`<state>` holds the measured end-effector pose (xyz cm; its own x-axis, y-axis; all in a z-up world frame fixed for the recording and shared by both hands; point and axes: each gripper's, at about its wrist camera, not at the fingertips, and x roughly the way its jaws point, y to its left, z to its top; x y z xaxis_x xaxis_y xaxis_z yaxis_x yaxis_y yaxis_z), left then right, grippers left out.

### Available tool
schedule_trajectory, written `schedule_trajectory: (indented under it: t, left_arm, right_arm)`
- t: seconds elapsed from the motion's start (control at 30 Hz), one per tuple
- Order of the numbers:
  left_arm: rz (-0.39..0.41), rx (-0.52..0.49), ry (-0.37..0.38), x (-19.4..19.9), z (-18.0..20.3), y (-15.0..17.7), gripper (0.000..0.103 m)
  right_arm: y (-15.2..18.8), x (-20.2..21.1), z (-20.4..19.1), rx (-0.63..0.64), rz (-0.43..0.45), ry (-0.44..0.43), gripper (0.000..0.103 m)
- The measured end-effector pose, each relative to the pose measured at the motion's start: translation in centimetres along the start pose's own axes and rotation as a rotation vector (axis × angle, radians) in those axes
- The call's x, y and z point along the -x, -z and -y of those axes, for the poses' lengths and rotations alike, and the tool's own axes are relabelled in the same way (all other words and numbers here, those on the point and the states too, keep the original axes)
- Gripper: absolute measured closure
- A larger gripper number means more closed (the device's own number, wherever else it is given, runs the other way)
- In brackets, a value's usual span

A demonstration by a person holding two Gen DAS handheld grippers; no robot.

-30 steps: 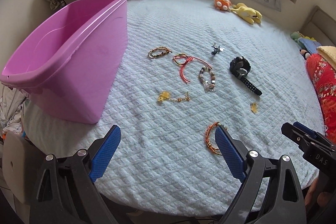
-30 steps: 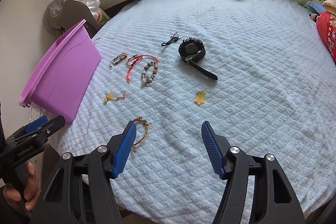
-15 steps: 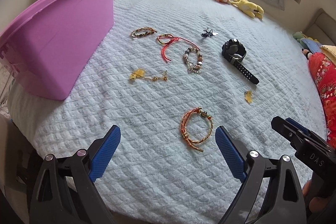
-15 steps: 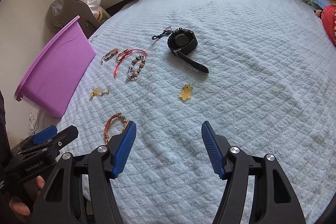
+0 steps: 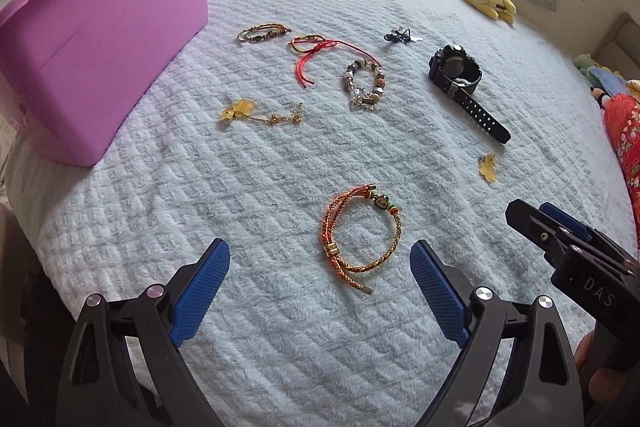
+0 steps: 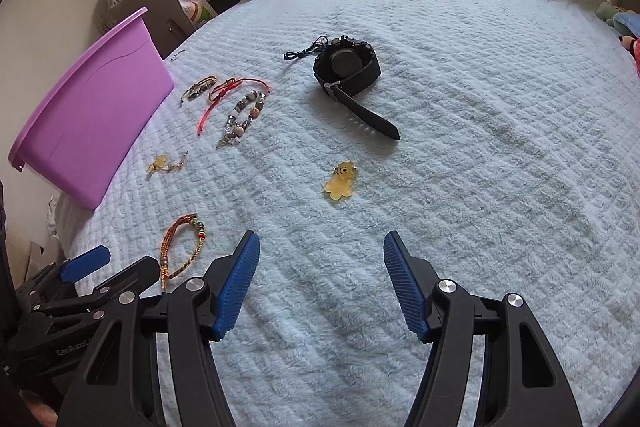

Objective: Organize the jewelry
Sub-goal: 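Move right tool toward yellow bear charm while left tool approaches orange braided bracelet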

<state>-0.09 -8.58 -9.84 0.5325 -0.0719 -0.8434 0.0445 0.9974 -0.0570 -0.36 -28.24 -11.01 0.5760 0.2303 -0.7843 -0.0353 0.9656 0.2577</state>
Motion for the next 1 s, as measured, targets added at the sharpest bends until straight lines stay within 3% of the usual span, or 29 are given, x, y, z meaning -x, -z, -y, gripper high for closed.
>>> schedule_trajectory:
  t: [1.0]
  left_arm:
    - [0.026,0.046,-0.046,-3.8,1.0,0.1,0.013]
  right_arm:
    - [-2.6,-5.1,0.7,0.091,0.010,0.045,0.041]
